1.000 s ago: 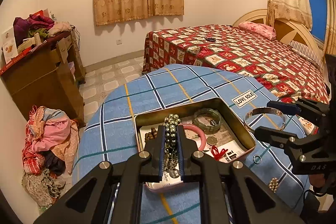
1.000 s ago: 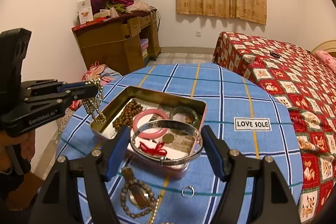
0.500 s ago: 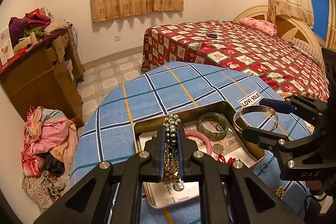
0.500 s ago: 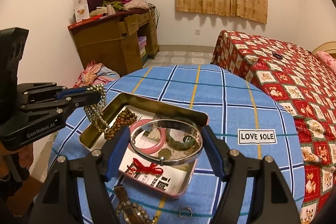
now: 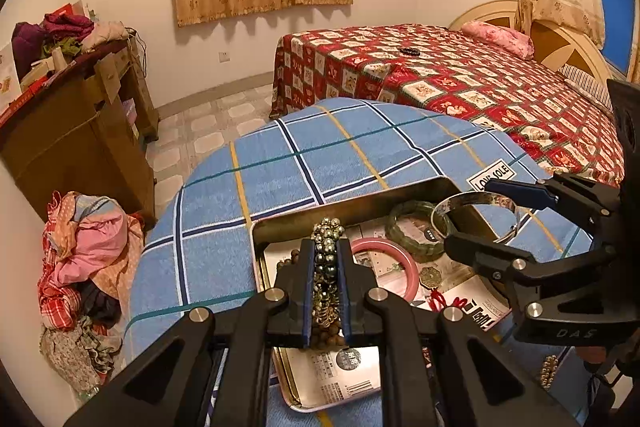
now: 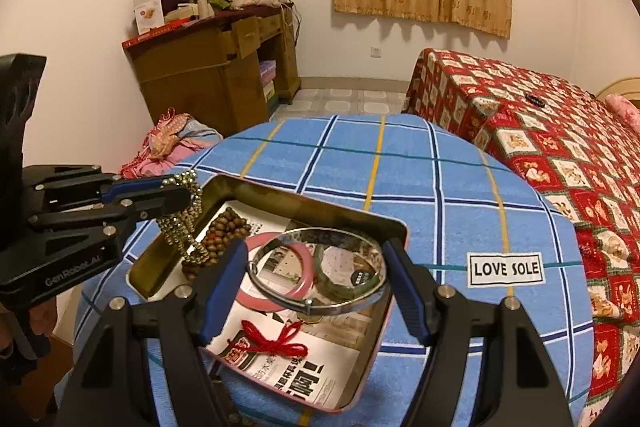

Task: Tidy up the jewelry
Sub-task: 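Carry the gold chain and silver bangle with both tools over the pink tin, then open both tools to drop the chain and bangle into the tin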

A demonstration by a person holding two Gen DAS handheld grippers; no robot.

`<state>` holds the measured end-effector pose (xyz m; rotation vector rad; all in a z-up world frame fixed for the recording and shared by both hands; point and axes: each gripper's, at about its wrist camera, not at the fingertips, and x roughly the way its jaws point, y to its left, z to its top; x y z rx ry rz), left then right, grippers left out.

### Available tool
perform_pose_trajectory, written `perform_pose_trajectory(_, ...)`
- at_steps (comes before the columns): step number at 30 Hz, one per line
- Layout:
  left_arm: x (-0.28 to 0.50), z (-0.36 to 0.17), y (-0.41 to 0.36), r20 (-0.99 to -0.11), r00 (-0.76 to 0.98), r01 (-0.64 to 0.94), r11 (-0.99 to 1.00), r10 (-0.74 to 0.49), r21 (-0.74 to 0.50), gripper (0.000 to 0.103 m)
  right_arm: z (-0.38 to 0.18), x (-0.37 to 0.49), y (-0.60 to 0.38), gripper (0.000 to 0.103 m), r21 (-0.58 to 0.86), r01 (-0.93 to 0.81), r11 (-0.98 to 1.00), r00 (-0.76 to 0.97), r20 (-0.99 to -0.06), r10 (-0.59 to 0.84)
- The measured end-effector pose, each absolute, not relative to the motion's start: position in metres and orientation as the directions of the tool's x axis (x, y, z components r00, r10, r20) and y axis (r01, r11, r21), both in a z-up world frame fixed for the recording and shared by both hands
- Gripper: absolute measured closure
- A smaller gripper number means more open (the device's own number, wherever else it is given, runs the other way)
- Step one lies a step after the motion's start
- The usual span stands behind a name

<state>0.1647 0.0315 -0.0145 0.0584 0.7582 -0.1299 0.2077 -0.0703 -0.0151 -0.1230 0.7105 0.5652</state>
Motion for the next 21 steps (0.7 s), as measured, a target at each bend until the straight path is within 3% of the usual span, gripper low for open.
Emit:
perform_pose_trajectory(18, 0.169, -0.022, 0.033, -0.696, 0.713, 0.131, 0.991, -0.083, 0.016, 0.091, -0.028, 0.213, -0.066, 0.030, 0.083, -0.531, 0.843, 0.590, -0.678, 0.438)
perform_pose_trajectory(19, 0.169, -0.022, 0.032, -0.696, 0.713, 0.135, 0.991, -0.083, 0.020, 0.081, -0.028, 0.213, -0.066, 0.030, 0.087, -0.533, 0.841, 0.587, -0.677, 0.443)
perform_pose_trajectory(20, 0.169, -0.021, 0.031, -0.693, 0.716, 0.134, 0.991, -0.081, 0.022, 0.052, -0.028, 0.211, -0.067, 0.030, 0.088, -0.536, 0.840, 0.591, -0.672, 0.447)
perform_pose_trajectory(21, 0.167, -0.020, 0.032, -0.686, 0.724, 0.123, 0.992, -0.077, 0.019, 0.038, -0.028, 0.210, -0.067, 0.030, 0.087, -0.536, 0.840, 0.594, -0.668, 0.448)
